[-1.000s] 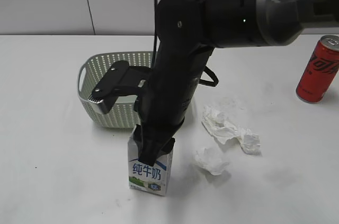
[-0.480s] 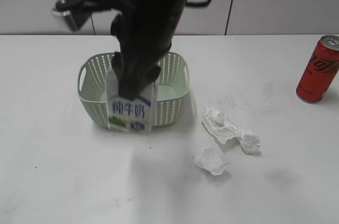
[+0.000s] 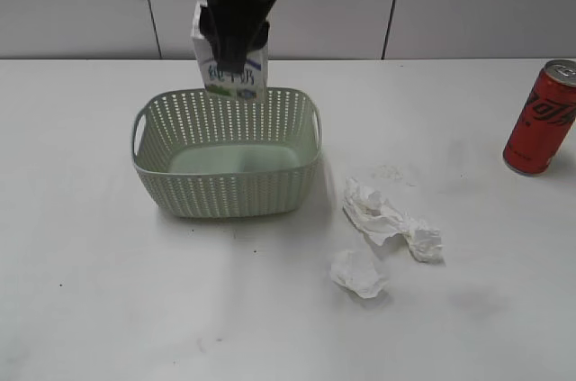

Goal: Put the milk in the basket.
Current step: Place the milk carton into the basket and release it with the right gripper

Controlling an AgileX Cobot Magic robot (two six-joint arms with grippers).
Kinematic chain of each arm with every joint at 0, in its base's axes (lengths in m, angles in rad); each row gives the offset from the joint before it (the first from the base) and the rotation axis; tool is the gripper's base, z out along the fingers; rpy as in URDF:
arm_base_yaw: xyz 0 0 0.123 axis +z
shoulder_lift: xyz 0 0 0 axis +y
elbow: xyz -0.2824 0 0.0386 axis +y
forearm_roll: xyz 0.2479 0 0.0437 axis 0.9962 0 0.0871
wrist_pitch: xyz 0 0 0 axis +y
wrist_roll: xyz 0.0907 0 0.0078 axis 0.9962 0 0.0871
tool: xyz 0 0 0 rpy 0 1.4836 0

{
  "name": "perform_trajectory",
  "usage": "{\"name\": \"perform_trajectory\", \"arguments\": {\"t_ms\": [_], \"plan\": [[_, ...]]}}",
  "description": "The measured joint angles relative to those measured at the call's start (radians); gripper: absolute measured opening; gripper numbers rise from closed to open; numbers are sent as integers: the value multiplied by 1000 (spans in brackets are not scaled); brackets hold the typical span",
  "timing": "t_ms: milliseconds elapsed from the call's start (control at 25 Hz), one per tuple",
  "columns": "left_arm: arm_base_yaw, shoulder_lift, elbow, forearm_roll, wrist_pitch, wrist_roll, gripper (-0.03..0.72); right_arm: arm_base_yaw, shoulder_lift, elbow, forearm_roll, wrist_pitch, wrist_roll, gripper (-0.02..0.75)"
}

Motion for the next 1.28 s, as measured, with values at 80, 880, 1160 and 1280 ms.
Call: {"name": "perform_trajectory", "arguments": {"t_ms": [80,880,1160,1280], "plan": [[0,0,0,0,0,0,235,0,61,0,-10,-25,-15,361],[0,0,0,0,0,0,235,-5,258,0,125,-185,-21,452],[0,0,0,0,0,0,235,-17,205,0,67,-184,91,637],[0,0,0,0,0,0,235,-47,144,0,62,-166,178,637]]}}
